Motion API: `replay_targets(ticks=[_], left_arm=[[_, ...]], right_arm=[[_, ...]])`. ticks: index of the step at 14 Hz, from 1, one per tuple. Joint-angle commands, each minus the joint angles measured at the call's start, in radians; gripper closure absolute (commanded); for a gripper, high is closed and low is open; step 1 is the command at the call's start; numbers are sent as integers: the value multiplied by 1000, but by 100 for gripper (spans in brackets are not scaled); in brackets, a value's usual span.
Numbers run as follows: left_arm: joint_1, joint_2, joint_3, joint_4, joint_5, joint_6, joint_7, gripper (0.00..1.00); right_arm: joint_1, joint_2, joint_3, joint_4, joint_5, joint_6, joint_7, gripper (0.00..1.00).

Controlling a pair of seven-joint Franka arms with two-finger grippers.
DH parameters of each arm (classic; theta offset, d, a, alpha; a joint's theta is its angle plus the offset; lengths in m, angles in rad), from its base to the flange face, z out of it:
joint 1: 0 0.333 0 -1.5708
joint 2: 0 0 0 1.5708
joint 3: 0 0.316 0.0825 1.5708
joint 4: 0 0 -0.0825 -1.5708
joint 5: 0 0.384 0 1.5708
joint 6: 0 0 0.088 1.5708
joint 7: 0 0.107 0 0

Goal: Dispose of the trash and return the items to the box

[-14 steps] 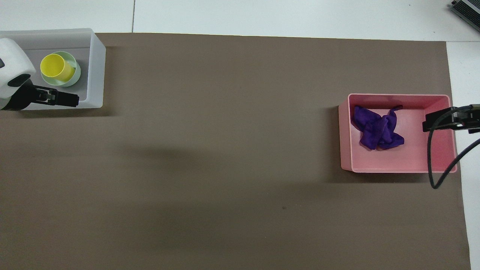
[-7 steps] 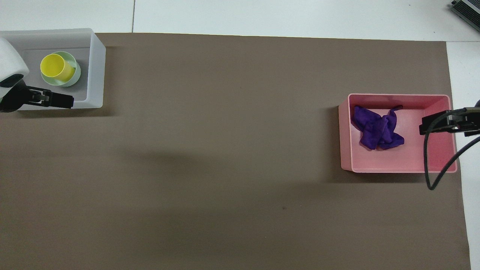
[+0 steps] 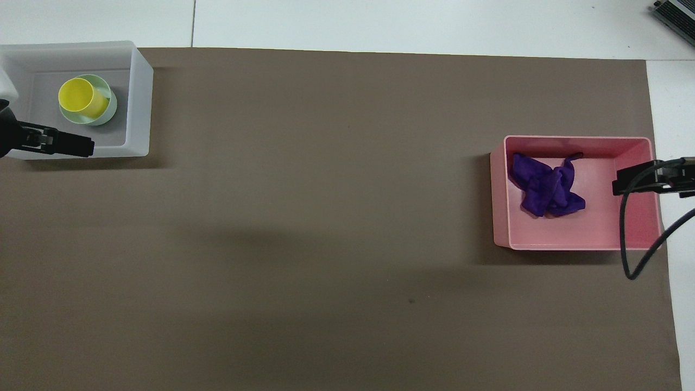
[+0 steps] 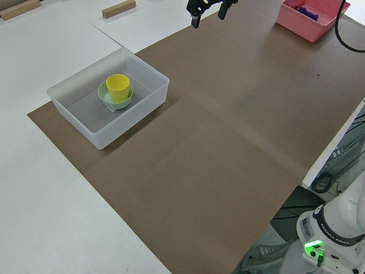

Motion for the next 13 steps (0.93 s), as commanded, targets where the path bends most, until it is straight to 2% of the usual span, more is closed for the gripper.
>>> replay_targets(ticks=[1,4,7,13], left_arm=[[-59,-27,50,7,16,-76,-11,0],[-122,-22,108,19,16,-114,-15,0],[-110,-13,110,45,17,-130,-14,0],[-111,-31,110,10,17,-130,-23,0]], right_arm=[[-8,-10,12,-7,-16,-8,16,0],[-8,-11,12,-9,-16,-8,16,0],[-8,-13,12,-9,-15,-11,16,0],[-8,-14,12,-15,-10,-3,22,0]])
